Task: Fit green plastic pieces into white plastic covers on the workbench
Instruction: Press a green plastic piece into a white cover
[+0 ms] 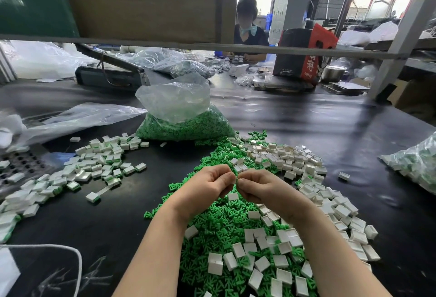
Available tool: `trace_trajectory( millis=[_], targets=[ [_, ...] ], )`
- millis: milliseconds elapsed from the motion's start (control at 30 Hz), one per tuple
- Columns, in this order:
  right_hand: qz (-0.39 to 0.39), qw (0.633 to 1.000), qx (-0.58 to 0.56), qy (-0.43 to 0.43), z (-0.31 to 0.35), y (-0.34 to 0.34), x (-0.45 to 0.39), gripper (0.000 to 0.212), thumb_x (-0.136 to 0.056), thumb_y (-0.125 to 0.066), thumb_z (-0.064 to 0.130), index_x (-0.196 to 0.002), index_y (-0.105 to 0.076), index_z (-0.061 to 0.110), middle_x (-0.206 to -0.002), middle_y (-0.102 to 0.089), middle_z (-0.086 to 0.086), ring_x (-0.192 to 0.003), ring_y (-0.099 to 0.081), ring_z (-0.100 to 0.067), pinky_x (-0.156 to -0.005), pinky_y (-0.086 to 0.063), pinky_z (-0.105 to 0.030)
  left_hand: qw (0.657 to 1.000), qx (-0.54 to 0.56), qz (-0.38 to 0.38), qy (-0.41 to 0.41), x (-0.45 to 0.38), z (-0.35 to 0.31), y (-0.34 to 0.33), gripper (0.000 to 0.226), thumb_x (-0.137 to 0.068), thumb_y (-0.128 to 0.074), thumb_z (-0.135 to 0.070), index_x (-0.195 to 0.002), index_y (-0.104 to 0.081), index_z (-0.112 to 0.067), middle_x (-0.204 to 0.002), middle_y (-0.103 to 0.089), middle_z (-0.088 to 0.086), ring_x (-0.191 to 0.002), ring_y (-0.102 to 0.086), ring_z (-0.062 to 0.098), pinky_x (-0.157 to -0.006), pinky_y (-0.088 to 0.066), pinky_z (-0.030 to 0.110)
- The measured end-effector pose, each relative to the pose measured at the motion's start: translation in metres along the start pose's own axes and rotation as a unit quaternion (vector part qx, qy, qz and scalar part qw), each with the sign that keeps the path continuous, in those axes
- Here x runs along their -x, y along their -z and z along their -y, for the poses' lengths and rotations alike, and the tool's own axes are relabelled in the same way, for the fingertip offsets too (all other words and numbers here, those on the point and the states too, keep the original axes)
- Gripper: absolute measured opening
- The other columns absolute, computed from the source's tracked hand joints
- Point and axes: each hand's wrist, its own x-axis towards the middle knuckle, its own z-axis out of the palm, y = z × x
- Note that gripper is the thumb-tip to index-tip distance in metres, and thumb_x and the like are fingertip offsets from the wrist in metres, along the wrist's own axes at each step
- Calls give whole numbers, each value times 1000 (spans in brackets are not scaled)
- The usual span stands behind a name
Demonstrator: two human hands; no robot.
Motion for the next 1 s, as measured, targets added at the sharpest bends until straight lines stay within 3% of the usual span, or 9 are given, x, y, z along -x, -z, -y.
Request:
trace_trajectory(
  millis=[100, 267, 400, 567, 767, 1000],
  targets=[
    [0, 1000, -10, 0, -1, 1, 1, 28, -101, -46, 7, -73, -49, 8, -59, -41, 8, -52, -35, -2, -52, -32, -11, 1000, -3, -3, -8, 0, -2, 0, 32, -101, -49, -21, -69, -52, -23, -59, -44, -11, -57, -37, 7, -55, -31, 19],
    [-3, 1000, 19, 2, -2, 2, -1, 25, -101, -47, 10, -78, -53, 4, -64, -39, 1, -57, -34, -7, -55, -31, -16, 1000, -9, -9, -11, 0, -2, -1, 34, -101, -50, -18, -67, -51, -23, -58, -42, -13, -61, -36, 12, -60, -31, 30],
    [9, 1000, -18, 4, -2, 2, 0, 25, -101, -47, 8, -77, -51, 5, -61, -40, 7, -54, -34, -4, -52, -31, -13, 1000, -2, -4, -15, 1, -4, 1, 34, -101, -50, -18, -67, -50, -22, -57, -41, -14, -58, -35, 8, -56, -31, 22],
    [10, 1000, -18, -1, -1, 1, 2, 22, -100, -47, 8, -80, -53, 2, -66, -40, 1, -55, -35, -4, -52, -32, -14, 1000, -3, 2, -8, 0, -2, 0, 35, -101, -49, -17, -66, -49, -22, -56, -40, -15, -58, -35, 9, -56, -30, 23],
    [-15, 999, -38, -25, 8, -2, 0, 33, -103, -43, 11, -70, -49, 10, -50, -43, 15, -46, -34, -1, -48, -29, -11, 999, -19, -33, -30, -2, 3, 2, 28, -102, -49, -22, -76, -51, -12, -63, -42, -4, -57, -35, 10, -55, -30, 25],
    [-43, 986, -142, -72, 6, -6, 0, 38, -104, -38, 29, -74, -53, 10, -52, -38, 4, -46, -29, -9, -44, -25, -19, 996, -53, -58, -44, -4, 8, 3, 25, -101, -50, -24, -77, -52, -18, -63, -45, -3, -59, -37, 14, -57, -32, 32]
  ],
)
